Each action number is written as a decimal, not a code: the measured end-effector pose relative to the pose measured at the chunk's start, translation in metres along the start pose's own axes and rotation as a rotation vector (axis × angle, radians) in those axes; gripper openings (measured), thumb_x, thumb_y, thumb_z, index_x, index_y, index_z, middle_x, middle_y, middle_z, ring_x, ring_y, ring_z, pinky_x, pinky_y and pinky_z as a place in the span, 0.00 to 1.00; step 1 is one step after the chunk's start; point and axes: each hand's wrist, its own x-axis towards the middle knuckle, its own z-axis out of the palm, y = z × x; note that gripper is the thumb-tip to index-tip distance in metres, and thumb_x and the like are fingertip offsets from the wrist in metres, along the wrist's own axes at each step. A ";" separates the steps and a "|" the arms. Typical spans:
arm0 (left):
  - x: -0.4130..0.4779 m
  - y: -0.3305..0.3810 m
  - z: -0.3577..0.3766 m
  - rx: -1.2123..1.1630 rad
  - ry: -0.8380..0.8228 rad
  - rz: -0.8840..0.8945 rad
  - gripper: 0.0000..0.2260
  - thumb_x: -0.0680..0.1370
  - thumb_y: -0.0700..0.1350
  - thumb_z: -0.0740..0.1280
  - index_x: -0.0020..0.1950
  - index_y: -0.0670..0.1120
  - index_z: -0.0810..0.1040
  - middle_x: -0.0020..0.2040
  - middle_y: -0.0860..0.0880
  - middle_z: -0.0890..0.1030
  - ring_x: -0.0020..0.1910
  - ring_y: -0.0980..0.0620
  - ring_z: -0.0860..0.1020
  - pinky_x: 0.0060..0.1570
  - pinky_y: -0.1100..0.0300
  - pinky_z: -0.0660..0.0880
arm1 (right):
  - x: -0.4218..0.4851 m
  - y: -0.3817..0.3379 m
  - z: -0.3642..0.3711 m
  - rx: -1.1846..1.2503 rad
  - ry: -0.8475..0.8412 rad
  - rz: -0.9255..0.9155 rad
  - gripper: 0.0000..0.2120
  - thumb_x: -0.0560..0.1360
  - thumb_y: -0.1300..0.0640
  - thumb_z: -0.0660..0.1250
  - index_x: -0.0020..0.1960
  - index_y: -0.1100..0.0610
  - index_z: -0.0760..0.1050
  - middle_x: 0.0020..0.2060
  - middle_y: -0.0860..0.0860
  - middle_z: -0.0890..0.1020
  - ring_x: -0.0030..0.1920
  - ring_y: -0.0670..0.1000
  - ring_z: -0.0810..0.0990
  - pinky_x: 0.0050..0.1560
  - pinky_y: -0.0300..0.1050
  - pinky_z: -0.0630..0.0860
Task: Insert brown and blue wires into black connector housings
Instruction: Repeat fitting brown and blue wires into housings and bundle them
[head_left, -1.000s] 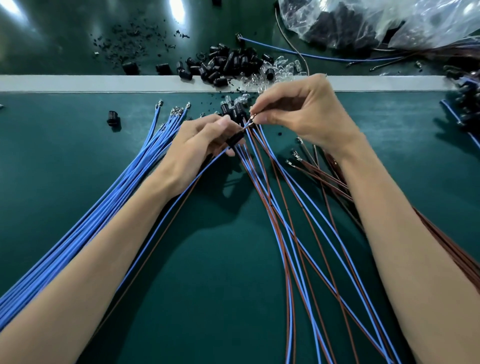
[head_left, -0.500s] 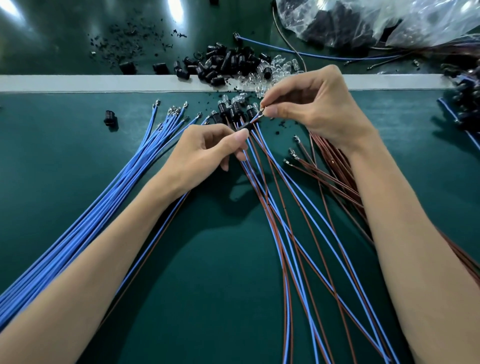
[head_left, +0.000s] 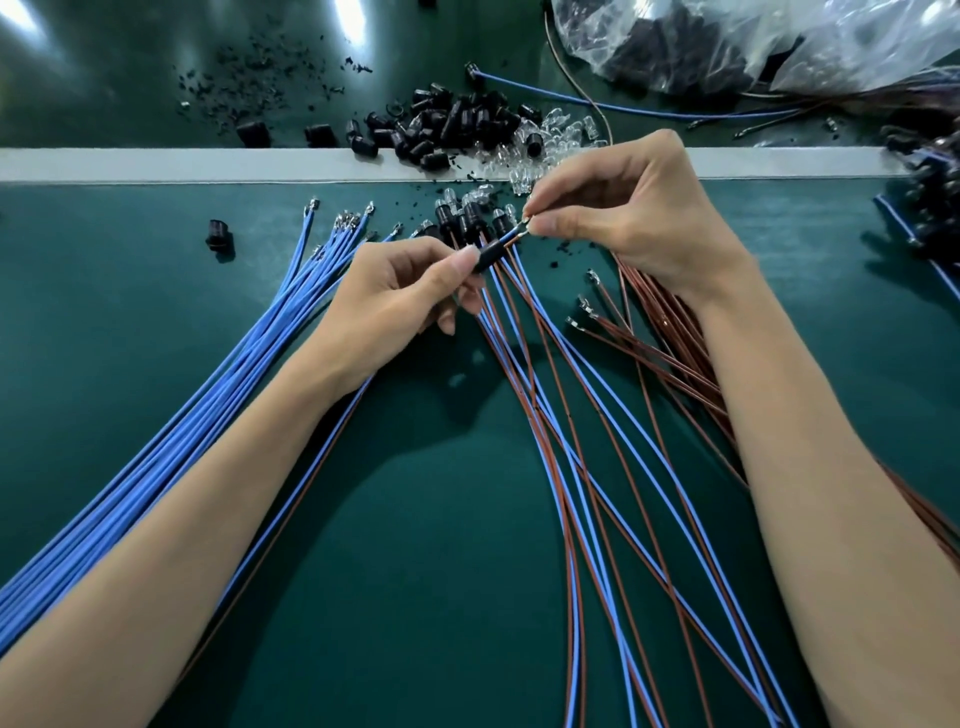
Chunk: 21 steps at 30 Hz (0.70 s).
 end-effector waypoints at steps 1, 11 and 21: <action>0.000 0.000 0.001 0.004 0.003 0.007 0.09 0.80 0.42 0.63 0.41 0.43 0.79 0.31 0.53 0.81 0.26 0.58 0.74 0.28 0.71 0.67 | 0.000 0.000 0.000 0.002 -0.002 -0.002 0.15 0.67 0.66 0.75 0.53 0.64 0.79 0.42 0.55 0.83 0.41 0.46 0.82 0.47 0.38 0.77; 0.001 0.000 -0.002 0.009 -0.034 0.027 0.10 0.75 0.50 0.64 0.42 0.46 0.79 0.31 0.54 0.81 0.24 0.59 0.72 0.26 0.71 0.66 | 0.004 0.002 0.018 0.032 -0.060 -0.032 0.12 0.67 0.66 0.75 0.50 0.58 0.80 0.40 0.54 0.83 0.41 0.47 0.83 0.47 0.39 0.77; 0.002 0.000 -0.001 -0.014 -0.090 -0.055 0.13 0.75 0.52 0.62 0.39 0.44 0.77 0.25 0.56 0.70 0.24 0.59 0.63 0.24 0.71 0.59 | 0.002 -0.004 0.016 0.083 -0.193 0.081 0.13 0.70 0.66 0.72 0.54 0.58 0.79 0.45 0.58 0.83 0.44 0.48 0.81 0.50 0.40 0.77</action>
